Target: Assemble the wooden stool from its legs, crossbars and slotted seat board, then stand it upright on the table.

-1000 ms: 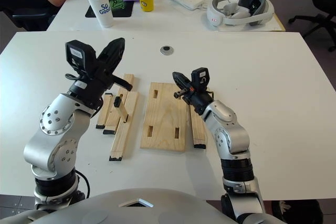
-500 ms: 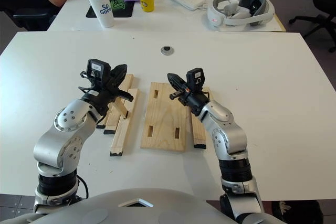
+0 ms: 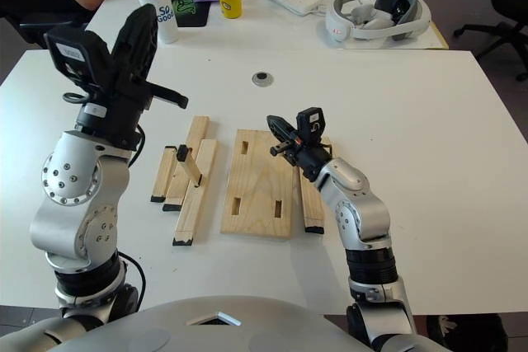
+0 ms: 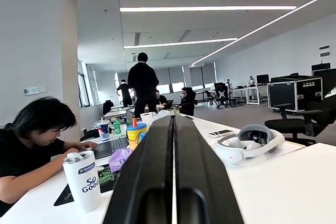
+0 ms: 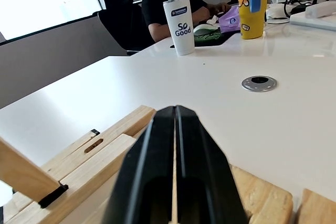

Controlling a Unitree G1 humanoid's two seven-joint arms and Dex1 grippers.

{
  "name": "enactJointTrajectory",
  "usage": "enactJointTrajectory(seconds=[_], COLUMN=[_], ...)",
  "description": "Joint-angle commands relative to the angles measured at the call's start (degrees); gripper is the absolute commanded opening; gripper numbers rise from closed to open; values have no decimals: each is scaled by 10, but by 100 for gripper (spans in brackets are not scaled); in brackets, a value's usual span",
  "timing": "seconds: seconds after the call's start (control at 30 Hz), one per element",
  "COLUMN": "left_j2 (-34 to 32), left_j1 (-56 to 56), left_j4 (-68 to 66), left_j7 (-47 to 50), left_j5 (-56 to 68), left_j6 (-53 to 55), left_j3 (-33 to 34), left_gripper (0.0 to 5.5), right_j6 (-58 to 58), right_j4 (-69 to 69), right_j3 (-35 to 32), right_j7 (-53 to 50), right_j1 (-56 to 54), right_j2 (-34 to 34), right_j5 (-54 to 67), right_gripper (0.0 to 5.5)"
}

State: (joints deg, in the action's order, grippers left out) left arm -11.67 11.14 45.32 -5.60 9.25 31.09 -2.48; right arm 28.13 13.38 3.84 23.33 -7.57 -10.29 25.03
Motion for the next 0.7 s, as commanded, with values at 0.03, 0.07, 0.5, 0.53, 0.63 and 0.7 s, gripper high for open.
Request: enactJointTrajectory(seconds=[0.03, 0.07, 0.5, 0.53, 0.63, 0.7], left_j2=[-56, -53, -43, -35, -33, -33], left_j1=[-85, -103, -58, -55, -50, -56], left_j4=[-92, -113, -127, -119, -108, -103], left_j7=[-31, -24, -28, -21, -6, -5], left_j5=[-27, -26, -34, -35, -55, -55], left_j6=[106, 122, 70, 50, 19, 10], left_j3=[-73, -63, -44, -35, -20, -8], left_gripper=[2, 2, 2, 2, 2, 2], right_j6=[8, 11, 3, 1, -3, -6], right_j4=[4, 6, 0, -3, -1, 2], right_j3=[6, 10, 4, 4, 4, 4], right_j7=[5, 7, 2, 2, -1, -4], right_j1=[-8, -9, -7, -6, 1, 6], right_j2=[-1, 0, 6, 7, 7, 8], right_j5=[-1, 0, -1, -3, -4, -6], right_gripper=[0, 0, 0, 0, 0, 0])
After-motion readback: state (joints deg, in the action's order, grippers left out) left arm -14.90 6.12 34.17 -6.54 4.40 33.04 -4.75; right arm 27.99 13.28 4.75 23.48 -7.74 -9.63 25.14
